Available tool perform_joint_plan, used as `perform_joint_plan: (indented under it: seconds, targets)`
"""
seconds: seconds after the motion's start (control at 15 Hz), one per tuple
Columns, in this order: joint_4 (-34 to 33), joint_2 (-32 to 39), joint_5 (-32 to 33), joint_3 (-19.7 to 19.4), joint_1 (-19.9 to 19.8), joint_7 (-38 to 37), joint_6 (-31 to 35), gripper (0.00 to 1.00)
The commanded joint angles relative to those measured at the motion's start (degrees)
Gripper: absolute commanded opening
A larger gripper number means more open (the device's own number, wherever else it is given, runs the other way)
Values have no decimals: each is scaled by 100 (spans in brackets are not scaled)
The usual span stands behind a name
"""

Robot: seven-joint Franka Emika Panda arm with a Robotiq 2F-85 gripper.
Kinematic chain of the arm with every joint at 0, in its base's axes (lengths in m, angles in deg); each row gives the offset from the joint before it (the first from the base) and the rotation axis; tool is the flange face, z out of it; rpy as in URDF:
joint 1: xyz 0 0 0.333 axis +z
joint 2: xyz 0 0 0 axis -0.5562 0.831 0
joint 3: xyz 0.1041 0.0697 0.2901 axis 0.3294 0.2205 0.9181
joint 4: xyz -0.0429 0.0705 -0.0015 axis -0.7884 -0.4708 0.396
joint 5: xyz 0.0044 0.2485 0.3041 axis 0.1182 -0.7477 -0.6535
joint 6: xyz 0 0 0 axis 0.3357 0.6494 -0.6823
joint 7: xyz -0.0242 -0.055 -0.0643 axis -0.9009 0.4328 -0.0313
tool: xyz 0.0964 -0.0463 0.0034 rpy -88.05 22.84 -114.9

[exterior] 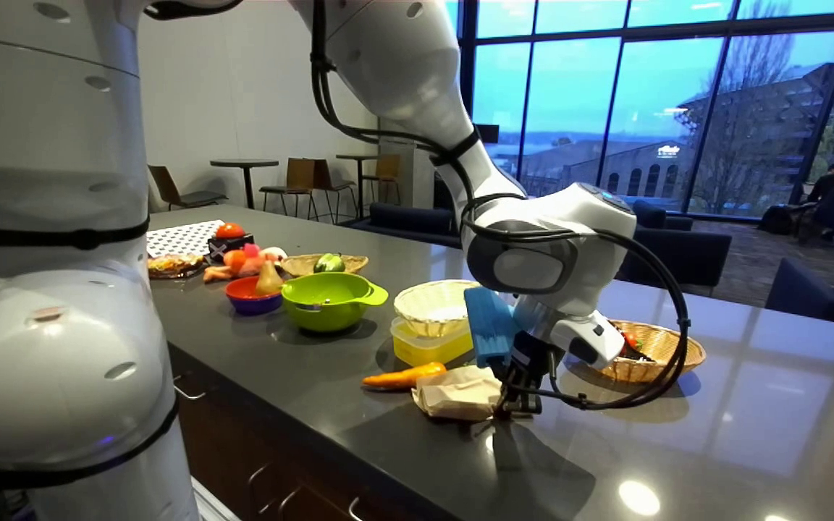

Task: Use the brown paper to clean the carrot

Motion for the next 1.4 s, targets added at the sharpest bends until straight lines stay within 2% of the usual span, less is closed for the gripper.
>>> perform_joint_plan:
  seconds: [0.0,0.33,0.4,0.47,0.67,1.0,1.2,1.33]
  targets:
    - [-162,133,-131,48,-66,158,-137,0]
    - [-144,35,-42,34,-62,98,-123,0]
    - [-136,10,-21,26,-61,62,-131,4]
    - [-138,-4,-11,25,-59,48,-138,27]
    - [-83,-102,53,11,-54,20,-116,33]
    - [209,-595,382,-28,-11,-180,-139,66]
    - [513,-1228,750,-22,9,-304,-320,88]
    - [724,-1744,1002,7,3,-323,-520,98]
